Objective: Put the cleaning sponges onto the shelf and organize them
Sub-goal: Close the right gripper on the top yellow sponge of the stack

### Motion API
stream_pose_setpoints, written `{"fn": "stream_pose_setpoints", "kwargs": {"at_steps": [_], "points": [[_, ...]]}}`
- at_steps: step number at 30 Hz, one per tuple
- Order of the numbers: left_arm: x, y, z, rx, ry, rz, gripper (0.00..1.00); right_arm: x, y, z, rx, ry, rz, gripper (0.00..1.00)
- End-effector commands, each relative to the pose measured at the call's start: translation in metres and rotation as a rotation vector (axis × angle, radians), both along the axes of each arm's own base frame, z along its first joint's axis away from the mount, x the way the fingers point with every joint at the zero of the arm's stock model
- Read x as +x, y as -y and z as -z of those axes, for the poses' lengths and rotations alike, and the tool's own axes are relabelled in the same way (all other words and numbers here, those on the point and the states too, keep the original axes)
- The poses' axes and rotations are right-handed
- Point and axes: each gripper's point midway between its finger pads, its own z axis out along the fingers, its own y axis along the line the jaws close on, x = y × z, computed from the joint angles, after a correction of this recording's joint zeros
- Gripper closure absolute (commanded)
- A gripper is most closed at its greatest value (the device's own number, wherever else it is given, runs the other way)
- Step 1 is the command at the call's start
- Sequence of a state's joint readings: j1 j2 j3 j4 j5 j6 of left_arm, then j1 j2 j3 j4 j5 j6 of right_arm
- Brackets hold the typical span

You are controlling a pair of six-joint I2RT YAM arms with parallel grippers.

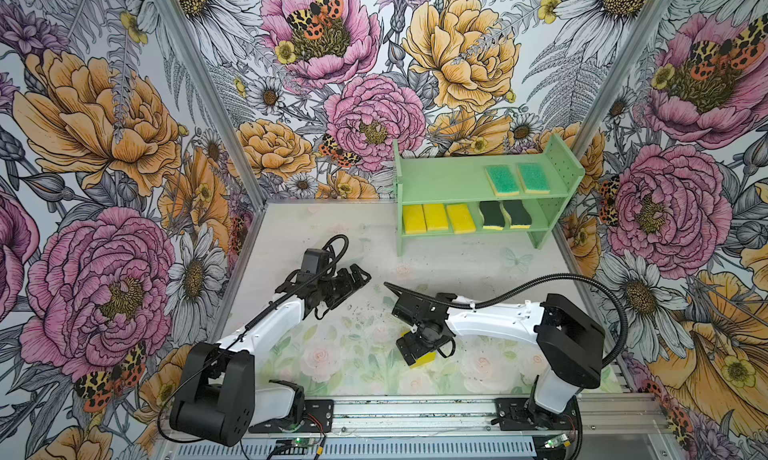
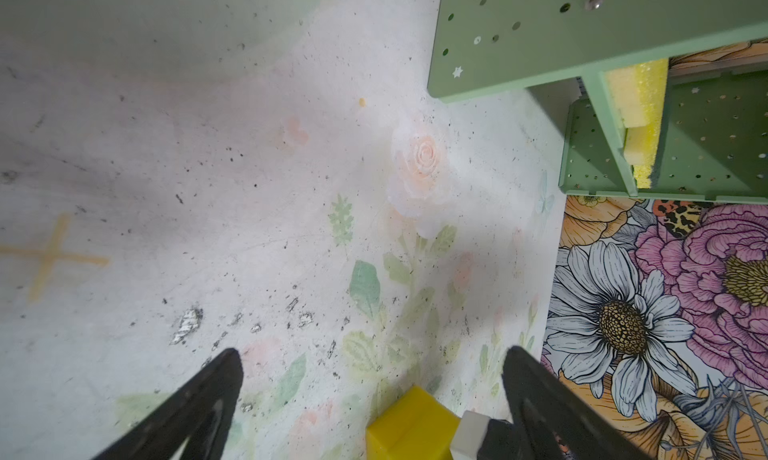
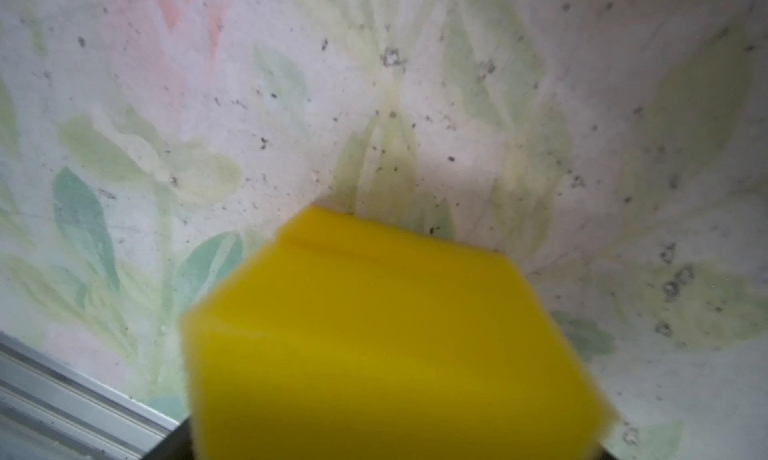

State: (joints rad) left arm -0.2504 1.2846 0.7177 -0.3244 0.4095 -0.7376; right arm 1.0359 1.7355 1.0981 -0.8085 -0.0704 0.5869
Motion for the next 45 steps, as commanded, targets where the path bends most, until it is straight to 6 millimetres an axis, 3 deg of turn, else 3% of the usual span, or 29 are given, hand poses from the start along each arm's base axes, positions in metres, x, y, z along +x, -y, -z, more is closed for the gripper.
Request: {"fn": "stream_pose_setpoints", "kwargs": {"at_steps": [1, 7, 15, 29, 35, 45], "points": [[0.004, -0.003, -0.003, -0.005, 0.021, -0.014, 0.01, 0.012, -0.005, -0.001, -0.012, 0.058, 0.008, 0.07], [0.005, -0.004, 0.000, -0.001, 0.017, -0.018, 0.01, 0.024, 0.002, 0.000, -0.041, 0.114, 0.017, 0.19], [0.010, -0.001, 0.004, -0.005, 0.009, -0.016, 0.01, 0.054, 0.010, -0.001, -0.006, 0.139, 0.026, 0.25], [0.013, 0.000, 0.001, -0.009, 0.018, -0.017, 0.01, 0.155, 0.033, -0.022, 0.067, 0.213, 0.063, 0.30], [0.011, -0.001, 0.001, -0.010, 0.018, -0.020, 0.01, 0.191, 0.033, -0.034, 0.112, 0.238, 0.090, 0.30], [0.011, -0.003, 0.001, -0.009, 0.019, -0.023, 0.01, 0.206, 0.035, -0.027, 0.112, 0.229, 0.103, 0.29]]}}
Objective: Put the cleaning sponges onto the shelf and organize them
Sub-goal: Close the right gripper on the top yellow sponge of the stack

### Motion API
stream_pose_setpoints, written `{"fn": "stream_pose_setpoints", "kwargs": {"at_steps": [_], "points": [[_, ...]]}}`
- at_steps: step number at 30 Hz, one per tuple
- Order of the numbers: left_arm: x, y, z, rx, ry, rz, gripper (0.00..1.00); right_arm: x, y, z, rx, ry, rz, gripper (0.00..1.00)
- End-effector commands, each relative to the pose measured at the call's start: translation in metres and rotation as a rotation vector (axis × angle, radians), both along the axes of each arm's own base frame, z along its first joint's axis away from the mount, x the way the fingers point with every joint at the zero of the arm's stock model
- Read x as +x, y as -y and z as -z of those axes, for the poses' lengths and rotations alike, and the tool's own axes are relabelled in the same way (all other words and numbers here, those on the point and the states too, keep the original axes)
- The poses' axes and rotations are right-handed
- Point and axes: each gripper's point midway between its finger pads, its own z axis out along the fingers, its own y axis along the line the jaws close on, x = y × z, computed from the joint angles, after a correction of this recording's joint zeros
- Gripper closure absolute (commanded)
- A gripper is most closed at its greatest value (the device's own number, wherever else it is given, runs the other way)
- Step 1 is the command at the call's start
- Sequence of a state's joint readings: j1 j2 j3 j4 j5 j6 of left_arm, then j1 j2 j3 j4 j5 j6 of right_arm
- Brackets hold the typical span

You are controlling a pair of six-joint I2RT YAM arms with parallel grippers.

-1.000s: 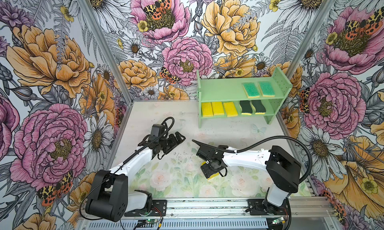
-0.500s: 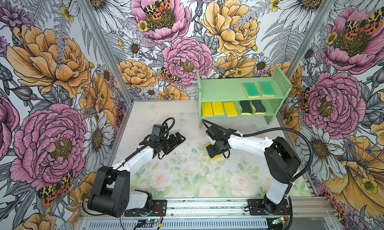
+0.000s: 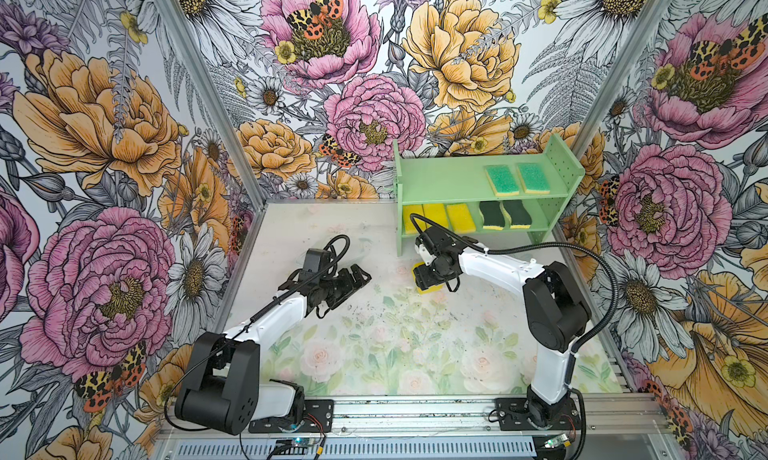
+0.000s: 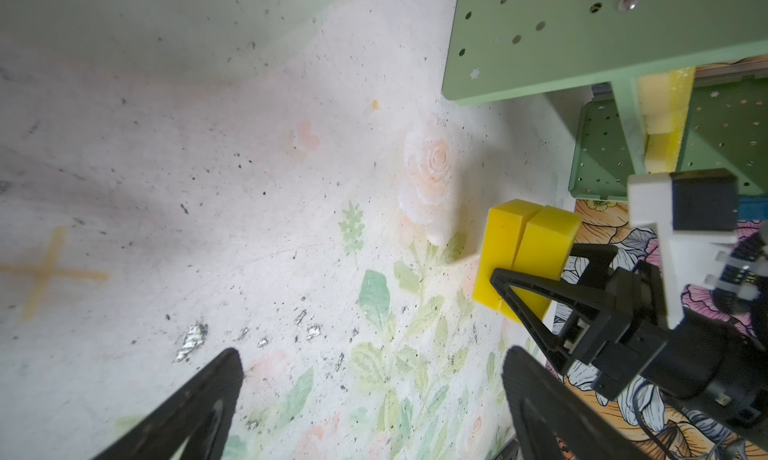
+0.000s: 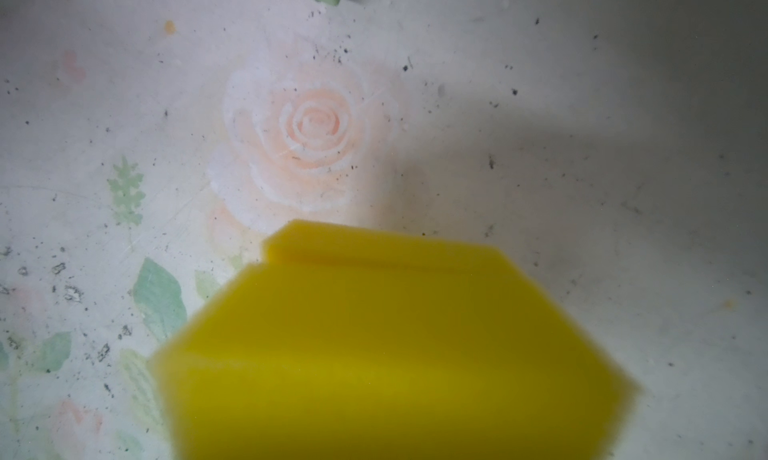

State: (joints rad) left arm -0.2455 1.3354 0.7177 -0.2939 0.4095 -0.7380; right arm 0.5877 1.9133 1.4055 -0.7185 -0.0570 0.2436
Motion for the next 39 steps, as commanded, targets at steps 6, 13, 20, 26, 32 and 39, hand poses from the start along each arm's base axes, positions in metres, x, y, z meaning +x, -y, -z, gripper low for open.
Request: {"fn": "stream_pose_setpoints", "kwargs": {"at_steps": [6, 13, 20, 26, 32, 39], "points": [[0.005, -0.003, -0.009, -0.012, 0.036, -0.020, 0.01, 0.009, 0.004, 0.017, -0.043, -0.005, -0.001, 0.28], [0.004, -0.005, -0.011, -0.013, 0.041, -0.021, 0.01, 0.011, 0.006, 0.021, -0.061, -0.005, 0.006, 0.19], [0.006, -0.006, -0.012, -0.016, 0.043, -0.021, 0.01, 0.011, 0.006, -0.004, -0.033, 0.042, -0.001, 0.11], [0.006, -0.006, -0.012, -0.016, 0.043, -0.022, 0.01, 0.008, 0.011, -0.018, -0.039, 0.066, 0.006, 0.09], [0.006, -0.006, -0.012, -0.018, 0.042, -0.020, 0.01, 0.004, 0.019, -0.017, -0.068, 0.061, 0.014, 0.09], [0.006, -0.005, -0.013, -0.020, 0.044, -0.021, 0.01, 0.000, 0.021, -0.016, -0.072, 0.054, 0.021, 0.09]]}}
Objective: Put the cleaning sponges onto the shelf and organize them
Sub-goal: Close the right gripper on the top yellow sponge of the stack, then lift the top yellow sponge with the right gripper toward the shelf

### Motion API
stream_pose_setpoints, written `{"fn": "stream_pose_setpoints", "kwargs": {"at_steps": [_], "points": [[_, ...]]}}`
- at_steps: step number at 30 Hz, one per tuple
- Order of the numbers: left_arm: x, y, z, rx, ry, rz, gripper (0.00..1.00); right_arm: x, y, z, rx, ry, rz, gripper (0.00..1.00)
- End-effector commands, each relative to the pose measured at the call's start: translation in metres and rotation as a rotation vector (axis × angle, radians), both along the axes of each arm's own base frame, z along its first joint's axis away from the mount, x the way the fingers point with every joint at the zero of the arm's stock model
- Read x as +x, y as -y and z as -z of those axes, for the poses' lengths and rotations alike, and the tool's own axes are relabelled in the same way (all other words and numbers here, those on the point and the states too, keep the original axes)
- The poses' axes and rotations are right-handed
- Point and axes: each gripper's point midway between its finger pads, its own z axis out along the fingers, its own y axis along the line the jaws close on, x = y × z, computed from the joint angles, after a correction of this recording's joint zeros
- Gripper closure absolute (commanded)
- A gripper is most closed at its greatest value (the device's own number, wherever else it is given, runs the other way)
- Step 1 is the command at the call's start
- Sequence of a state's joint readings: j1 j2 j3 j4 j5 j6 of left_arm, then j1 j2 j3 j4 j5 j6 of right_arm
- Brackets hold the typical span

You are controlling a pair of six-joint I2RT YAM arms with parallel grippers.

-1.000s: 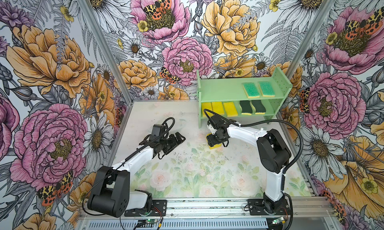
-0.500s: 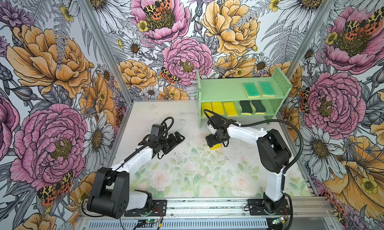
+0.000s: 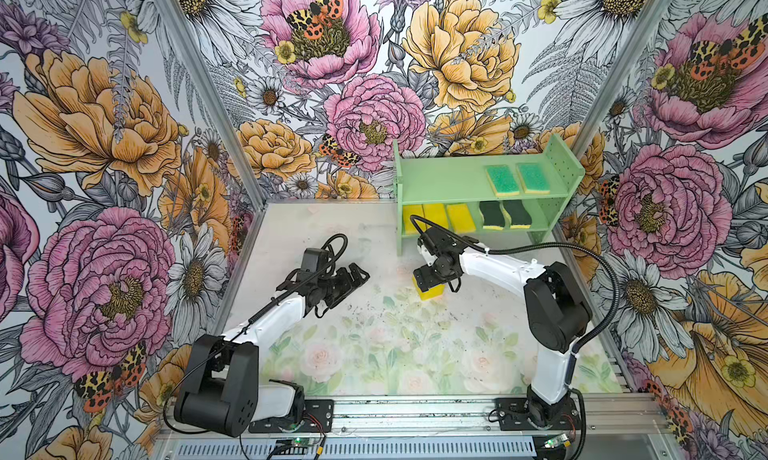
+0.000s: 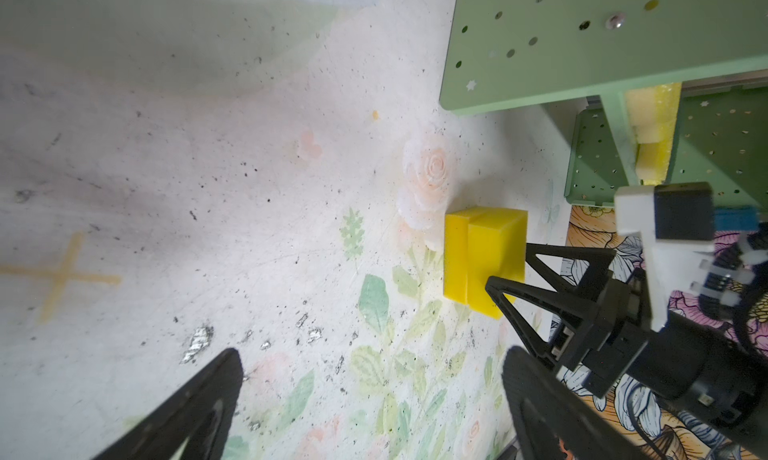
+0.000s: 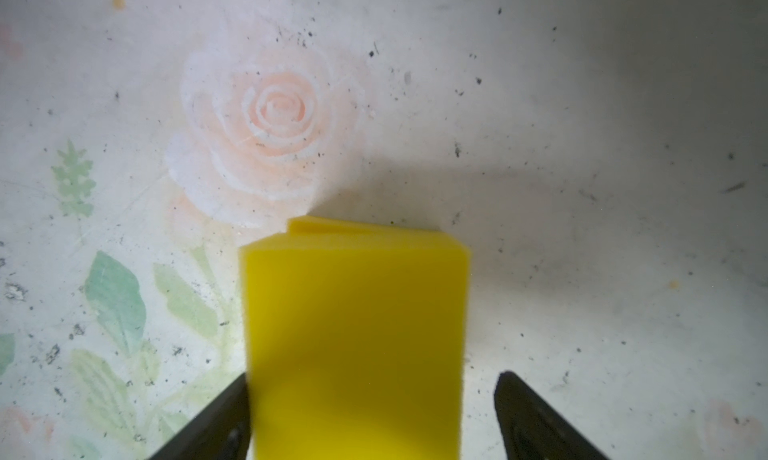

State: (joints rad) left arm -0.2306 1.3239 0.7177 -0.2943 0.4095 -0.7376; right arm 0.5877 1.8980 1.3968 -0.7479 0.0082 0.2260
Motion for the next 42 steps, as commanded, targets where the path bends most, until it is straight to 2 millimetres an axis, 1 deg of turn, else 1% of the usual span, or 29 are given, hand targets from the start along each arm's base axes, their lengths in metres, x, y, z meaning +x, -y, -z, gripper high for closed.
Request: {"fn": "stream_pose_setpoints", "kwargs": {"at_steps": [1, 6, 10, 18, 24, 28, 34, 37, 40, 42], "points": [[0.003, -0.001, -0.009, -0.017, 0.033, -0.006, 0.01, 0.000, 0.008, -0.014, -0.005, 0.034, 0.016, 0.09], [0.002, -0.001, -0.008, -0.014, 0.031, -0.007, 0.01, -0.002, 0.008, -0.009, -0.013, 0.024, 0.016, 0.09], [0.001, -0.001, -0.006, -0.013, 0.027, -0.007, 0.01, -0.002, 0.009, -0.010, -0.021, 0.031, 0.020, 0.11], [0.001, -0.001, -0.004, -0.012, 0.023, -0.006, 0.01, -0.004, 0.010, -0.014, -0.019, 0.037, 0.020, 0.21], [0.001, -0.001, -0.004, -0.012, 0.023, -0.005, 0.01, -0.004, 0.011, -0.023, -0.011, 0.052, 0.020, 0.32], [0.002, -0.002, -0.004, -0.011, 0.025, -0.008, 0.01, -0.005, 0.011, -0.028, -0.007, 0.057, 0.015, 0.36], [0.001, -0.002, -0.004, -0.011, 0.024, -0.005, 0.01, -0.006, 0.011, -0.044, 0.000, 0.063, 0.004, 0.39], [0.001, -0.001, -0.004, -0.014, 0.023, -0.001, 0.01, -0.008, 0.010, -0.057, 0.005, 0.064, -0.010, 0.41], [0.001, -0.001, -0.003, -0.012, 0.025, -0.002, 0.01, -0.009, 0.010, -0.079, 0.015, 0.079, -0.021, 0.41], [0.002, -0.001, -0.004, -0.013, 0.027, -0.001, 0.01, -0.010, 0.011, -0.098, 0.023, 0.092, -0.029, 0.42]]}}
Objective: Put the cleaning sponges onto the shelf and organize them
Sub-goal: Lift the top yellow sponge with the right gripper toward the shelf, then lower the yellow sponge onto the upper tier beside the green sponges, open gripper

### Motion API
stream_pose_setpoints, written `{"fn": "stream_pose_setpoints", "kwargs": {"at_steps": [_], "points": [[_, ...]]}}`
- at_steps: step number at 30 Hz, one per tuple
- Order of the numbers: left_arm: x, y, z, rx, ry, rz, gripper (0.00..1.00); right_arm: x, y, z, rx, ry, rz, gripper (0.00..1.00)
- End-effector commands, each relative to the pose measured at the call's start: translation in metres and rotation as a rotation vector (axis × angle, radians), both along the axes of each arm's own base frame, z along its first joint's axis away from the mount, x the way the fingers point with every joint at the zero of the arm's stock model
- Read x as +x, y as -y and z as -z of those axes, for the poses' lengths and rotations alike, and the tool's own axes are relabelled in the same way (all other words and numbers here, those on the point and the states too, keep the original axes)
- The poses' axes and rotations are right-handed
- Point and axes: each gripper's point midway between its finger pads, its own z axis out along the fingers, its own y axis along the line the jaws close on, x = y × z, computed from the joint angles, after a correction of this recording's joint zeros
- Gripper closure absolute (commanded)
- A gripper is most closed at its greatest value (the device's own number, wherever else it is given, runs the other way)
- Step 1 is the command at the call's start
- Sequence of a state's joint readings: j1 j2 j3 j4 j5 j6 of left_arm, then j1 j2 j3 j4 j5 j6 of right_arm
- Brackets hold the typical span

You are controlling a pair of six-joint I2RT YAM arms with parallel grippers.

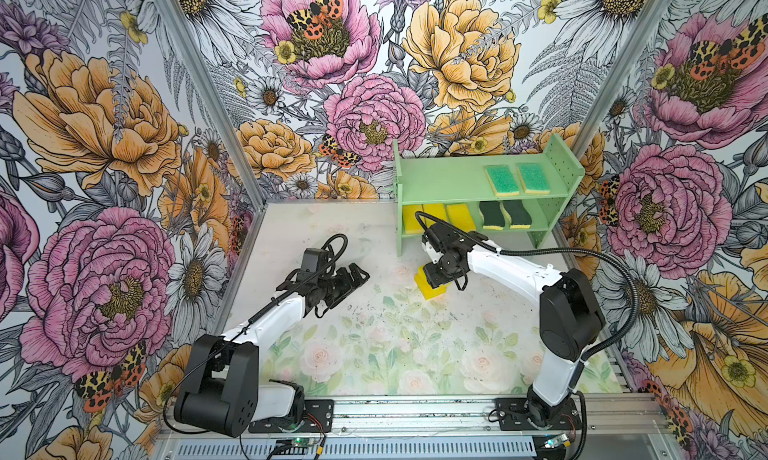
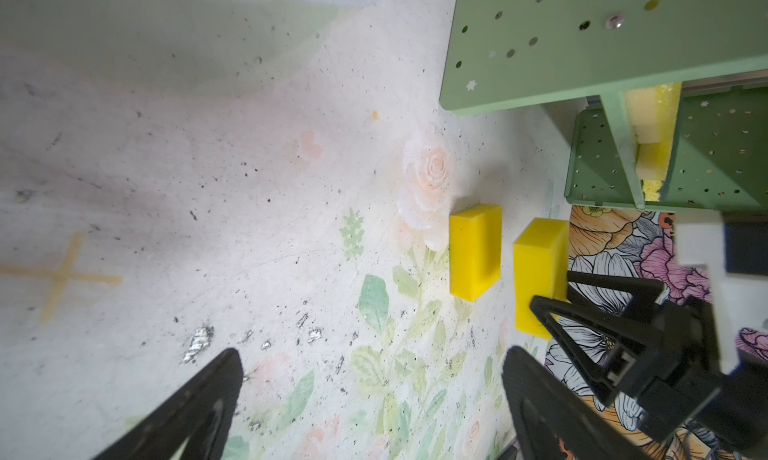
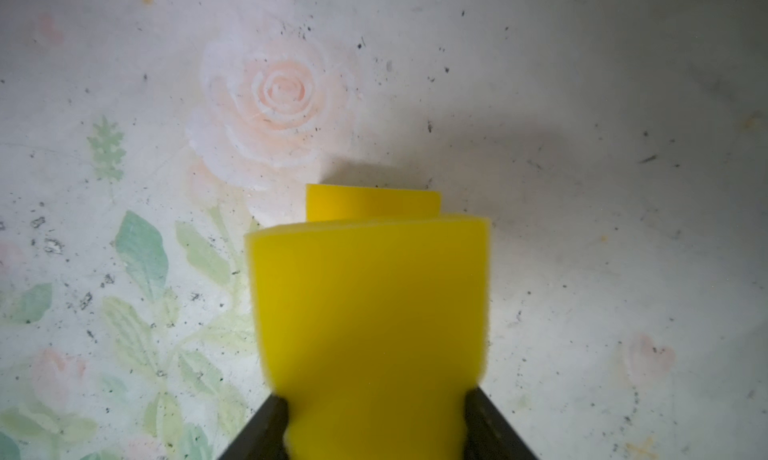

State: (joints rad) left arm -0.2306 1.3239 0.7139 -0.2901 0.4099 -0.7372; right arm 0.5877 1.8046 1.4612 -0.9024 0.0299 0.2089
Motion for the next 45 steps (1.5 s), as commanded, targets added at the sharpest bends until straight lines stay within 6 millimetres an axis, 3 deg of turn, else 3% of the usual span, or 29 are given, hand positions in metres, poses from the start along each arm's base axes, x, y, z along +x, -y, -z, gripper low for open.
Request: {"fn": "stream_pose_setpoints", "kwargs": {"at_steps": [1, 16, 24, 28, 36, 45], "points": [[0.002, -0.001, -0.005, -0.014, 0.026, -0.001, 0.01, 0.001, -0.001, -0.060, 0.046, 0.082, -0.024, 0.41], [0.000, -0.007, -0.006, -0.021, 0.037, 0.001, 0.01, 0.011, 0.017, -0.216, 0.076, 0.321, -0.011, 0.42], [0.000, -0.009, -0.009, -0.030, 0.046, 0.004, 0.01, 0.056, 0.039, -0.274, 0.117, 0.458, 0.098, 0.44], [-0.001, -0.010, -0.009, -0.034, 0.044, 0.002, 0.01, 0.083, 0.055, -0.285, 0.171, 0.499, 0.178, 0.45], [0.000, -0.011, -0.010, -0.035, 0.046, 0.001, 0.01, 0.127, 0.082, -0.283, 0.259, 0.525, 0.287, 0.46], [0.000, -0.011, -0.008, -0.032, 0.040, -0.001, 0.01, 0.150, 0.097, -0.261, 0.266, 0.485, 0.329, 0.45]]}}
